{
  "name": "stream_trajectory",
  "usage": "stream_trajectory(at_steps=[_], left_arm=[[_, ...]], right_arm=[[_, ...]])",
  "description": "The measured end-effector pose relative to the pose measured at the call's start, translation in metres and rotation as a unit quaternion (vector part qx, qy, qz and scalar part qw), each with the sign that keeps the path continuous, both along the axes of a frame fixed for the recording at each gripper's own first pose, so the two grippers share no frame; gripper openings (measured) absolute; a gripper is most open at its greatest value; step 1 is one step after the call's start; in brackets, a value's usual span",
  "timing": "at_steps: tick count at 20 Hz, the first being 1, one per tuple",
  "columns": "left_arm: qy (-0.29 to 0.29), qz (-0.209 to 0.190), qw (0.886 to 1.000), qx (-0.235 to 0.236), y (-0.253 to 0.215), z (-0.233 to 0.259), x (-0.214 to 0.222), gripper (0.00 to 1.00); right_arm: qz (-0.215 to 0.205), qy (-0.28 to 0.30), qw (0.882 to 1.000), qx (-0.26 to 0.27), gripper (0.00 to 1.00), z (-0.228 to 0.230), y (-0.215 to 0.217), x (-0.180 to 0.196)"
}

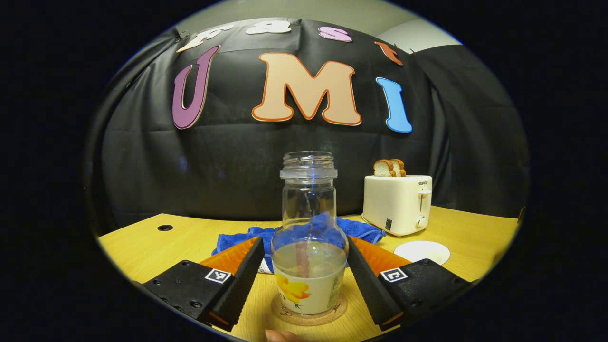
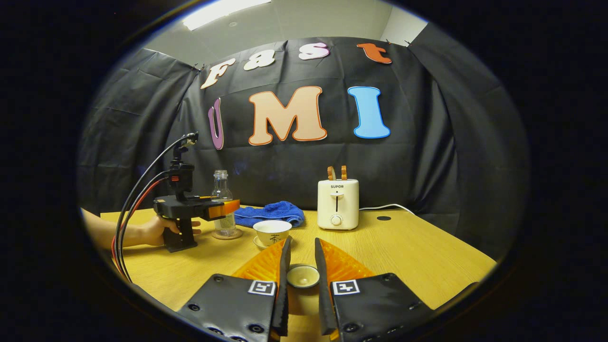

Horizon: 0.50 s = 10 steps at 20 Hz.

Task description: Open the teacup lid with one hand, grasp the water bottle and pour water into the teacup with the other hand; after pouring, place the water bottle on the coaster and then close the teacup lid.

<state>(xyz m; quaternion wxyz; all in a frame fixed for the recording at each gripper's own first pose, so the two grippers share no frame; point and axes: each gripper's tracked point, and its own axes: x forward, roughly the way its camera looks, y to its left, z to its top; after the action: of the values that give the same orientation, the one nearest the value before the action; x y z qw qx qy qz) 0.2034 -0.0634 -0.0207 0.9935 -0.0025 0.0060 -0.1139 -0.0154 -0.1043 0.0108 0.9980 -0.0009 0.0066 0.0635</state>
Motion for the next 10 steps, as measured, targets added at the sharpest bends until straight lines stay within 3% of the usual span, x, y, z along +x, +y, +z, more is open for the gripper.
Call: stream_trajectory(at_steps=[10], left_arm=[[0.0, 0.002, 1.0, -0.001, 0.014, 0.001, -0.044, 0.98]], right_arm=[[0.0, 0.0, 1.0, 0.0, 0.29, 0.0, 0.0, 0.0]])
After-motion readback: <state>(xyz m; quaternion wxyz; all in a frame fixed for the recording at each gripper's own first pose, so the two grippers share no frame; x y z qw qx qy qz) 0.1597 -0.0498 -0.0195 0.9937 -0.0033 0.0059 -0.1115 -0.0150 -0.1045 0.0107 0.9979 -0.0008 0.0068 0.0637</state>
